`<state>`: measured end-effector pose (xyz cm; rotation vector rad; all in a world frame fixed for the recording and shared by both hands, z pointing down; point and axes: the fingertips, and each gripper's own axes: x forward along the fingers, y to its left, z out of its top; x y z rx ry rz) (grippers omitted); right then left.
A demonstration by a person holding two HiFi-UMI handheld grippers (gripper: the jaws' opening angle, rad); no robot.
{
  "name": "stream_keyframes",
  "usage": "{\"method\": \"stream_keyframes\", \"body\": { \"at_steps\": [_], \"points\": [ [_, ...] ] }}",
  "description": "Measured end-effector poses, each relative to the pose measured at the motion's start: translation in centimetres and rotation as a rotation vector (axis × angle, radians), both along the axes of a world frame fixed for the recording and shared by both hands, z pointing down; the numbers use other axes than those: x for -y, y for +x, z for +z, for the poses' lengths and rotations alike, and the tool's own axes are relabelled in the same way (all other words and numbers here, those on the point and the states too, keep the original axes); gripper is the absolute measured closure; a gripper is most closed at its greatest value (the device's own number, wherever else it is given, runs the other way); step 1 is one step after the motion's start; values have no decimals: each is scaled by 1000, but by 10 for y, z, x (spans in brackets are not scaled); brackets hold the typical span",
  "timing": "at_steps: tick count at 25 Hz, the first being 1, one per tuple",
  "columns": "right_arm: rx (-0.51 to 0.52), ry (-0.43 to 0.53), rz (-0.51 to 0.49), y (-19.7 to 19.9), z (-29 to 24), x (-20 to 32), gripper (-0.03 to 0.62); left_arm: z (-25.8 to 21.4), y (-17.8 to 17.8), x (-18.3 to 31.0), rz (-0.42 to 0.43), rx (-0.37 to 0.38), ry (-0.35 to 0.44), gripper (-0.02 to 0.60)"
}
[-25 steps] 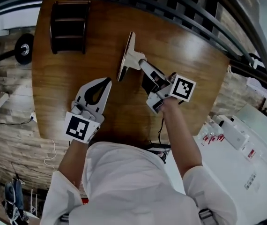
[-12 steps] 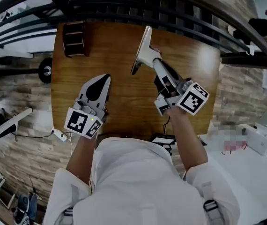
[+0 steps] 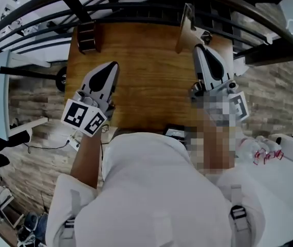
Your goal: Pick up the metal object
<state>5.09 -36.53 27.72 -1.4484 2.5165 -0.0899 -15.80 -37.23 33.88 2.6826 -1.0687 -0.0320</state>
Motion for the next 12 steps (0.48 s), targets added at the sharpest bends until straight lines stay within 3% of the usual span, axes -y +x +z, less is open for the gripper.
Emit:
{"method": "stream_keyframes", "body": {
  "at_steps": [6, 12],
  "points": [
    [-137, 93, 160, 23, -21, -60, 566, -36, 21, -43, 87, -7, 77, 574],
    [-128, 57, 245, 20, -12, -143, 566, -47, 21, -122, 168, -28, 99, 574]
  ]
}}
